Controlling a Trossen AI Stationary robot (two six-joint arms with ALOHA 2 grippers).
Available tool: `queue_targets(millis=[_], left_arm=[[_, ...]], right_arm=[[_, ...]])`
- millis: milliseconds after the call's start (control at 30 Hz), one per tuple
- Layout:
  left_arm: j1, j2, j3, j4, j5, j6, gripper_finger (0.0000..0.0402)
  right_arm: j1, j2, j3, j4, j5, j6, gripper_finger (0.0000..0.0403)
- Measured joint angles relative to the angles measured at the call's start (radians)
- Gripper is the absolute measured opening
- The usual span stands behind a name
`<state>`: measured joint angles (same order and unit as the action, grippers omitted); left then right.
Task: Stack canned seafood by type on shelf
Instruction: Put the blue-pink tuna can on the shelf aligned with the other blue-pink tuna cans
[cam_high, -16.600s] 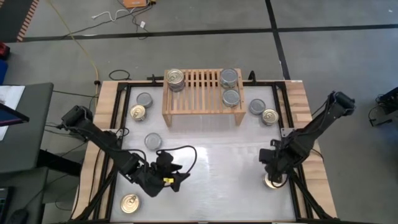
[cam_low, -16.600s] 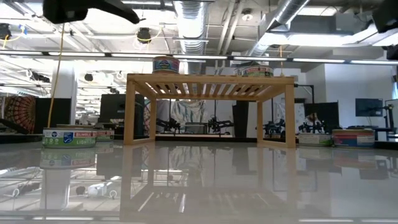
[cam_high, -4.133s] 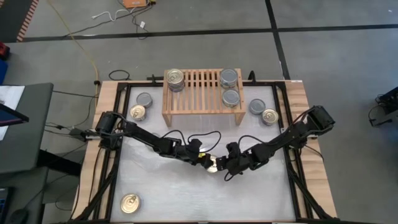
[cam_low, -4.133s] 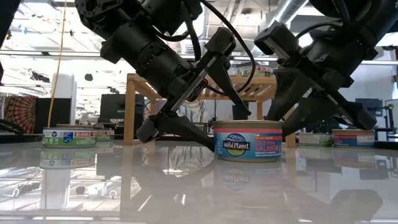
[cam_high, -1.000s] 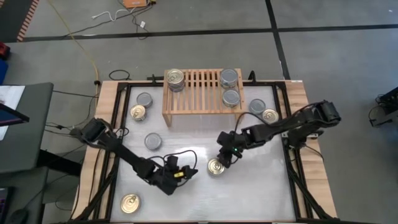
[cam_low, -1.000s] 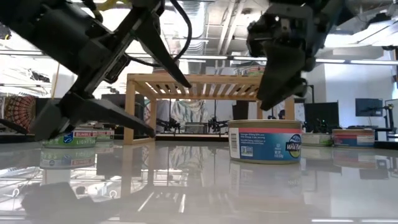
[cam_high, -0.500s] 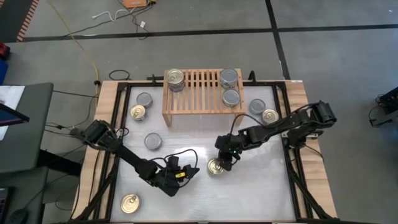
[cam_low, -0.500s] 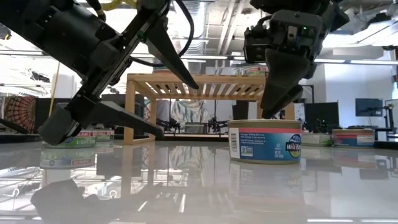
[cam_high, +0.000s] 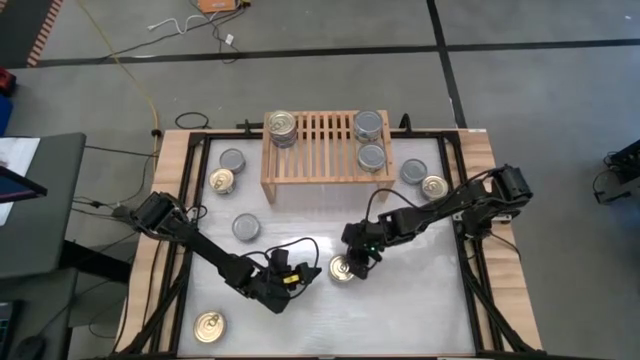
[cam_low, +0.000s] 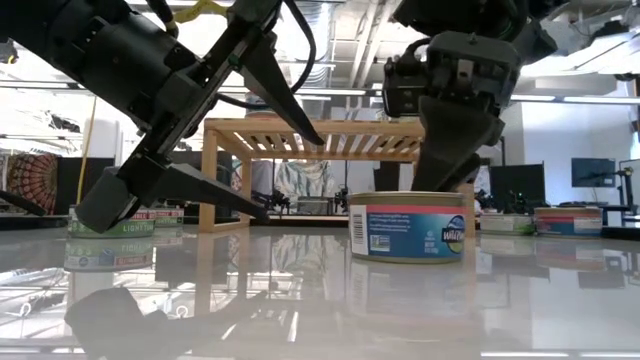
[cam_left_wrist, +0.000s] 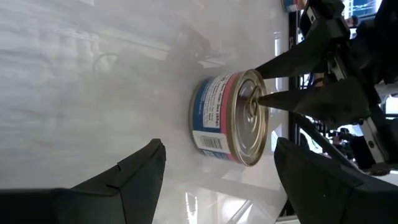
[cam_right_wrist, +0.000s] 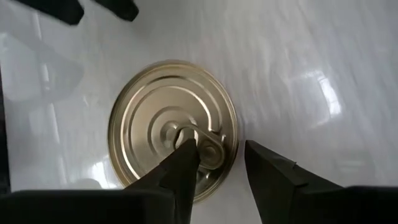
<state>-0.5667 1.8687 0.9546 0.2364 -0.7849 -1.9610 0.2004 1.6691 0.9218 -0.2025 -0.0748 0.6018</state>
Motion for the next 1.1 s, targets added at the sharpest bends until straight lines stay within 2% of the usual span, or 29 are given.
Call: queue_targets(millis=[133, 300, 533, 633, 833, 1100], left_arm=[[0.0, 0.0, 0.0, 0.0, 0.0, 0.0, 0.0286], [0.0, 0.0, 0.0, 0.001, 0.002, 0.0, 0.0286], [0.001, 0.0, 0.0, 0.0, 0.064, 0.031, 0.0286], [0.008, 0.0, 0.0, -0.002, 0.098, 0.041, 0.0286], [0.028, -0.003, 0.0, -0.001, 0.218, 0.071, 0.0286], [0.103, -0.005, -0.011, 0.001, 0.431, 0.242, 0.0286]], right_arm=[[-0.01, 0.0, 0.0, -0.004, -0.001, 0.101, 0.0136], [-0.024, 0.0, 0.0, -0.028, 0.011, 0.254, 0.0077], [0.016, -0.001, 0.0, -0.03, 0.028, 0.31, 0.0015], [0.035, -0.001, 0.0, -0.028, 0.039, 0.38, 0.0011], [0.079, -0.001, 0.0, -0.03, 0.147, 0.59, 0.0015], [0.128, 0.001, -0.001, -0.028, 0.277, 0.835, 0.0015]])
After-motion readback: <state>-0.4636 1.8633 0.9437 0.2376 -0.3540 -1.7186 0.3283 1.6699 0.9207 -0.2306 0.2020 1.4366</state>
